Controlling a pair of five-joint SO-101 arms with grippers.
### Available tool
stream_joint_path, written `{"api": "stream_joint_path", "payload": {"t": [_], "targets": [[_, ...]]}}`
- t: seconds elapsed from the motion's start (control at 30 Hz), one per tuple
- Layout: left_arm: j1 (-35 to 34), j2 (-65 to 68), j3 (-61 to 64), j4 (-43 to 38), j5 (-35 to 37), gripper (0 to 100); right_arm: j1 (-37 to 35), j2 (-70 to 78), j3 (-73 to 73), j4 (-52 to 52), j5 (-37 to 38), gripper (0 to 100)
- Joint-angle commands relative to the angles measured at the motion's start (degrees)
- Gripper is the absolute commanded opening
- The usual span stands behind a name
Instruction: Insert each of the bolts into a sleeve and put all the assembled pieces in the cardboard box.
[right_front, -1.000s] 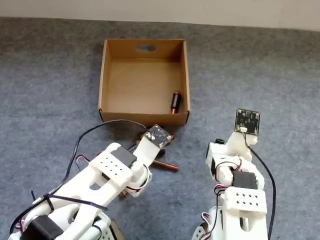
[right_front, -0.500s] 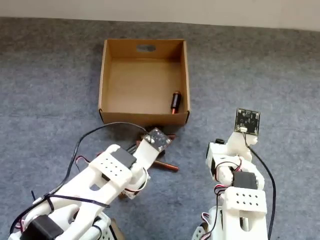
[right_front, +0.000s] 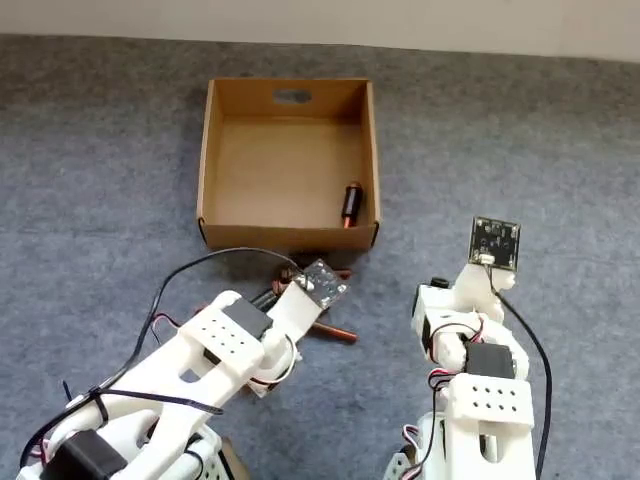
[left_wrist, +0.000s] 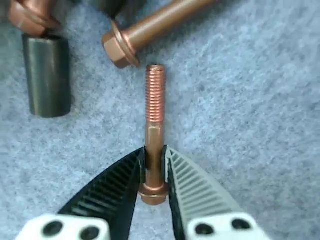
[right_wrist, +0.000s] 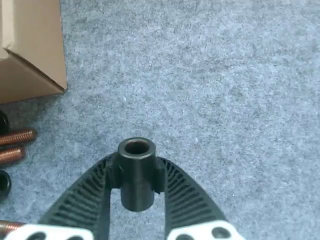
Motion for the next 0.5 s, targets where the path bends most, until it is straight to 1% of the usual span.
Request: {"api": "stream_joint_path", "payload": {"t": [0.0, 0.1, 0.2, 0.27, 0.33, 0.4, 0.47], "targets": [[0.8, -0.4, -0.4, -1.1, -10.2, 1, 0.7, -0.9, -0.2, -1.1, -0.4, 0.6], [1.1, -0.5, 0.0, -0.8, -22.9, 1, 0.7, -0.9, -0.2, -1.1, -0.4, 0.6], [4.4, -0.5, 0.7, 3.1, -29.7, 1, 0.7, -0.9, -0.2, -1.1, -0.4, 0.6], [6.9, -0.5, 0.7, 4.7, -32.5, 1, 0.7, -0.9, -0.2, -1.1, -0.4, 0.6], [8.1, -0.3, 0.7, 4.7, -34.0, 2, 0.7, -0.9, -0.2, -1.1, -0.4, 0.6], [8.3, 0.0, 0.6, 4.7, -34.5, 7, 0.7, -1.0, -0.2, -1.1, -0.4, 0.6], [8.1, -0.3, 0.3, 4.7, -34.4, 15, 0.7, -0.9, -0.2, -1.1, -0.3, 0.6]]}}
